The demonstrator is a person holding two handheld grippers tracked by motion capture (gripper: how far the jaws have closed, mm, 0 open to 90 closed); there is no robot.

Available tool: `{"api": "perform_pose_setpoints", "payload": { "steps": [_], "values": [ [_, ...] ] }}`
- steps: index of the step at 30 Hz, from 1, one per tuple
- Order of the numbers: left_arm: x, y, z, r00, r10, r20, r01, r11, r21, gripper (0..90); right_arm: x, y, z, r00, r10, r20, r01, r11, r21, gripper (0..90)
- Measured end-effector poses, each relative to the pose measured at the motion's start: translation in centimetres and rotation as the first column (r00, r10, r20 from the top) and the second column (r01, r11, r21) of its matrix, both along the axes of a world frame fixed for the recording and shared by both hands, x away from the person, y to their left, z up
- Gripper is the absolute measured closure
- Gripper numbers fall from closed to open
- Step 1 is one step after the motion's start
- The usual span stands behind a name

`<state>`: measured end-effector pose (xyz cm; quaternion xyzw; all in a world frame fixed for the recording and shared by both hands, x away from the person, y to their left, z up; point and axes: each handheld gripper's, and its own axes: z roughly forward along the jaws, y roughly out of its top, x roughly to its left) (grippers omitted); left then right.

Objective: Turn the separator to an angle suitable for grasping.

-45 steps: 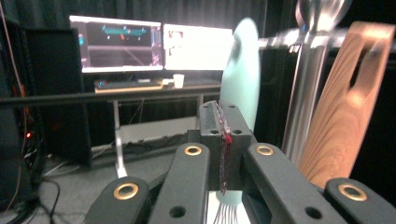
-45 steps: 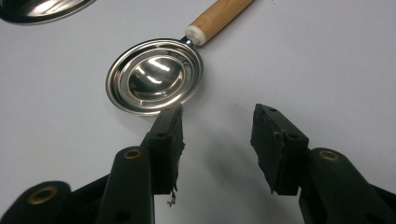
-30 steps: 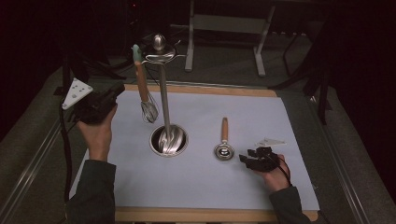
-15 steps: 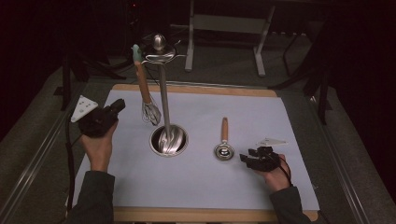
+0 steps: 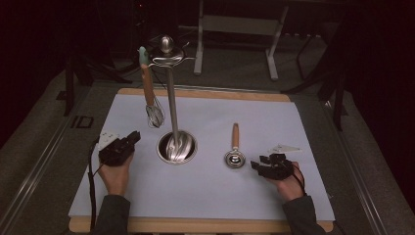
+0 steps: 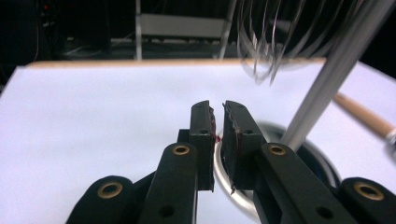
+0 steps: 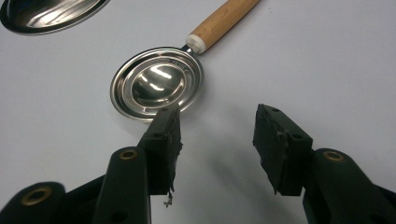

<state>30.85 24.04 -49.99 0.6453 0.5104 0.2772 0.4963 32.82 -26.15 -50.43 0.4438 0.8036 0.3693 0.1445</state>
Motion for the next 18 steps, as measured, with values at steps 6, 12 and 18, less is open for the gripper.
{"api": "perform_pose_setpoints", "payload": {
  "steps": [6, 12, 18],
  "values": [
    [-0.4, -0.3, -2.8, 0.9983, 0.002, -0.059, -0.004, 0.9998, -0.018, 80.6, 0.0, 0.2, -0.1, 1.0, 0.001, -0.002, -0.001, 1.0, -0.001, 50.9],
    [0.0, -0.5, -3.6, 0.9966, 0.007, -0.082, -0.01, 0.9996, -0.028, 80.1, 0.0, 0.6, -0.4, 0.9999, 0.008, -0.007, -0.008, 1.0, -0.008, 50.9],
    [-0.1, -0.7, -3.9, 0.9961, 0.004, -0.088, -0.005, 0.9999, -0.011, 78.8, 0.0, 0.7, -0.4, 0.9999, 0.01, -0.006, -0.01, 1.0, -0.011, 50.9]
  ]
}}
